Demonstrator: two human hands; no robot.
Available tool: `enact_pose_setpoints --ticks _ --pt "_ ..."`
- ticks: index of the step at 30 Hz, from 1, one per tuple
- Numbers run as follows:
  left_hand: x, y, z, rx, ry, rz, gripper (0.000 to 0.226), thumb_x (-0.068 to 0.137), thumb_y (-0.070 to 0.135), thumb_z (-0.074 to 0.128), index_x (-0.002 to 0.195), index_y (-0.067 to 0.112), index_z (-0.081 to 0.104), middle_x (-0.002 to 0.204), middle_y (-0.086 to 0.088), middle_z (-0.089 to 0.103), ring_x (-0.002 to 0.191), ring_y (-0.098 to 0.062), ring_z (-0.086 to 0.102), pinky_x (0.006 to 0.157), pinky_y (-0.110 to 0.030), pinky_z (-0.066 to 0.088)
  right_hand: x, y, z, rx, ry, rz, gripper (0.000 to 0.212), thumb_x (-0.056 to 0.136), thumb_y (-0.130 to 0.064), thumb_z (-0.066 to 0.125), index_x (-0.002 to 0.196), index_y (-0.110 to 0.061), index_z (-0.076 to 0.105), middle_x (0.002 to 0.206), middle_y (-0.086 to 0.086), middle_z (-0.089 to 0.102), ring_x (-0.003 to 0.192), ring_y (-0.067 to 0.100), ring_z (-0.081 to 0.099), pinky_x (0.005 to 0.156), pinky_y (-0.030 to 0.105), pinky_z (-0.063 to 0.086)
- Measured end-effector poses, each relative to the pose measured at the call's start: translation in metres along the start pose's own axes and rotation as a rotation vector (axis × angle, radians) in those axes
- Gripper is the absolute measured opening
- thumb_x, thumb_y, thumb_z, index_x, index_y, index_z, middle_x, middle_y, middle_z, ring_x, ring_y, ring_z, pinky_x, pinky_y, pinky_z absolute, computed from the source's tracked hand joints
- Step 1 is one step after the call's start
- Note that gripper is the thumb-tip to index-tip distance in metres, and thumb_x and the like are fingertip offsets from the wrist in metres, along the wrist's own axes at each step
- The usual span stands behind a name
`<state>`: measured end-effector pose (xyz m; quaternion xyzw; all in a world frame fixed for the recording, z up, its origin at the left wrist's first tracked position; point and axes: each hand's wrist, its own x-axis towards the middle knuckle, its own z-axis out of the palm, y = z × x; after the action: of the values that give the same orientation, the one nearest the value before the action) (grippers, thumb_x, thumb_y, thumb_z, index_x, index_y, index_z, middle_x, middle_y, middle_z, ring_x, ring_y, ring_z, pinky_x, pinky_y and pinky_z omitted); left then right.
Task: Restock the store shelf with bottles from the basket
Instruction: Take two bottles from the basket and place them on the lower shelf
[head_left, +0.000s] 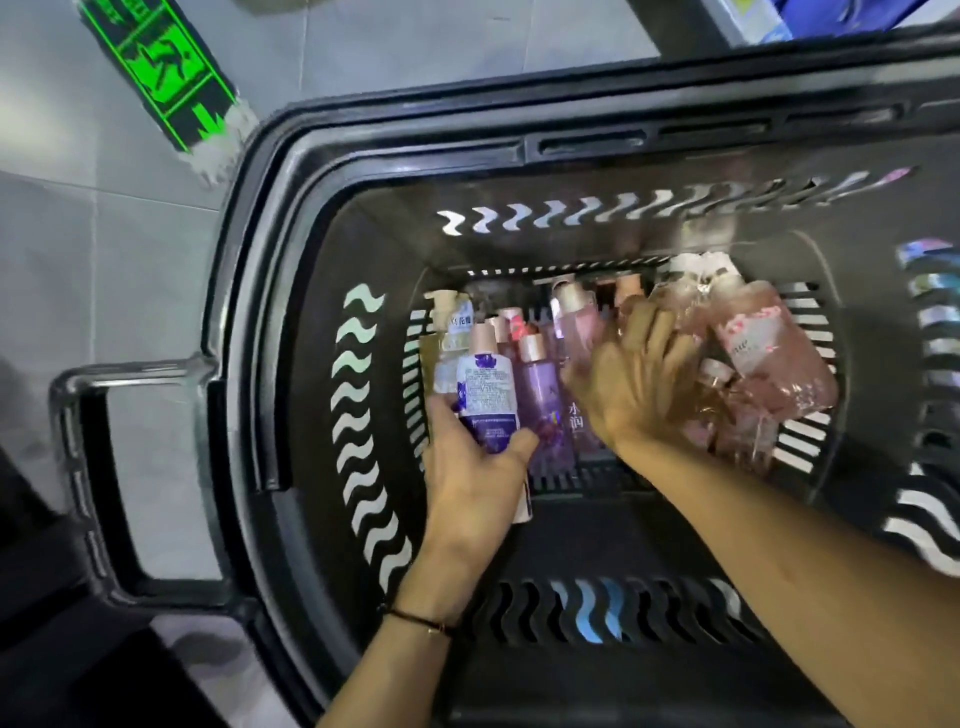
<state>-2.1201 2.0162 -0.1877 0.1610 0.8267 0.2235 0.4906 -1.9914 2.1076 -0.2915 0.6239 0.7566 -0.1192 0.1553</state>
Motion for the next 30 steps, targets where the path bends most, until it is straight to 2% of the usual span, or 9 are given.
enact_pose_setpoints --ticks 4,7,10,13,15,19,24,28,30 --pt "-0.007 0.004 -0.006 -0.030 -0.010 0.007 0.044 0.082 0.015 0.075 0.112 0.028 0.046 0.084 0.011 0.067 0.073 0.008 0.064 0.063 -0.008 0.048 -0.027 -0.008 -0.004 0.239 0.033 -0.186 0.055 0.084 -0.040 0.069 0.119 -0.003 0.049 0.125 0.024 0.056 0.116 0.039 0.050 0.095 0.051 0.033" --pt "-0.013 0.010 -0.014 -0.073 -0.001 0.017 0.041 0.081 0.015 0.075 0.105 0.032 0.047 0.082 0.008 0.070 0.073 -0.001 0.067 0.068 -0.018 0.054 -0.037 -0.009 -0.024 0.540 -0.058 -0.143 0.055 0.086 -0.031 0.071 0.123 -0.010 0.037 0.118 0.019 0.061 0.104 0.037 0.061 0.086 0.044 0.047" --pt "-0.027 0.026 -0.026 -0.086 -0.013 0.035 0.044 0.082 0.011 0.076 0.108 0.031 0.048 0.084 0.005 0.070 0.069 -0.002 0.066 0.068 -0.022 0.054 -0.043 0.002 -0.064 0.740 -0.080 -0.005 0.058 0.089 -0.043 0.067 0.128 -0.019 0.031 0.106 0.011 0.065 0.081 0.030 0.066 0.066 0.038 0.055" --pt "-0.054 0.052 -0.041 -0.094 -0.049 0.068 0.050 0.080 0.010 0.079 0.116 0.025 0.047 0.091 0.004 0.071 0.073 -0.006 0.066 0.074 -0.027 0.056 -0.057 0.022 -0.122 0.810 -0.025 0.046 0.058 0.086 -0.050 0.068 0.127 -0.022 0.037 0.097 -0.002 0.065 0.071 0.015 0.064 0.061 0.036 0.057" --pt "-0.074 0.074 -0.051 -0.107 -0.072 0.115 0.057 0.078 0.007 0.082 0.120 0.021 0.046 0.095 0.002 0.071 0.075 -0.006 0.067 0.075 -0.024 0.056 -0.070 0.033 -0.166 0.896 -0.026 0.075 0.058 0.084 -0.049 0.072 0.126 -0.024 0.041 0.096 -0.010 0.061 0.075 0.008 0.064 0.062 0.032 0.057" --pt "-0.126 0.128 -0.072 -0.111 -0.058 0.224 0.058 0.075 0.004 0.084 0.116 0.021 0.047 0.093 0.002 0.067 0.070 -0.004 0.064 0.067 -0.020 0.054 -0.101 0.046 -0.257 0.919 -0.030 0.135 0.061 0.075 -0.052 0.077 0.119 -0.032 0.039 0.099 -0.013 0.060 0.083 0.013 0.067 0.067 0.045 0.060" --pt "-0.206 0.212 -0.100 -0.163 0.015 0.288 0.058 0.073 0.004 0.083 0.105 0.037 0.047 0.083 0.008 0.065 0.064 -0.005 0.061 0.061 -0.017 0.051 -0.151 0.055 -0.377 0.954 0.110 0.202 0.056 0.077 -0.047 0.081 0.114 -0.030 0.041 0.097 -0.006 0.064 0.081 0.013 0.065 0.071 0.031 0.055" --pt "-0.272 0.284 -0.142 -0.077 0.035 0.446 0.060 0.073 0.011 0.084 0.113 0.034 0.046 0.086 0.009 0.068 0.070 -0.007 0.066 0.063 -0.022 0.054 -0.188 0.064 -0.472 1.087 0.161 0.231 0.063 0.076 -0.064 0.076 0.125 -0.040 0.044 0.109 -0.013 0.061 0.092 0.012 0.067 0.076 0.039 0.058" --pt "-0.303 0.317 -0.160 -0.049 0.069 0.522 0.060 0.073 0.013 0.084 0.115 0.029 0.044 0.084 0.005 0.068 0.067 -0.007 0.064 0.062 -0.028 0.052 -0.204 0.069 -0.520 1.086 0.255 0.205 0.070 0.077 -0.056 0.079 0.135 -0.038 0.043 0.117 -0.013 0.059 0.099 0.012 0.065 0.084 0.036 0.056"
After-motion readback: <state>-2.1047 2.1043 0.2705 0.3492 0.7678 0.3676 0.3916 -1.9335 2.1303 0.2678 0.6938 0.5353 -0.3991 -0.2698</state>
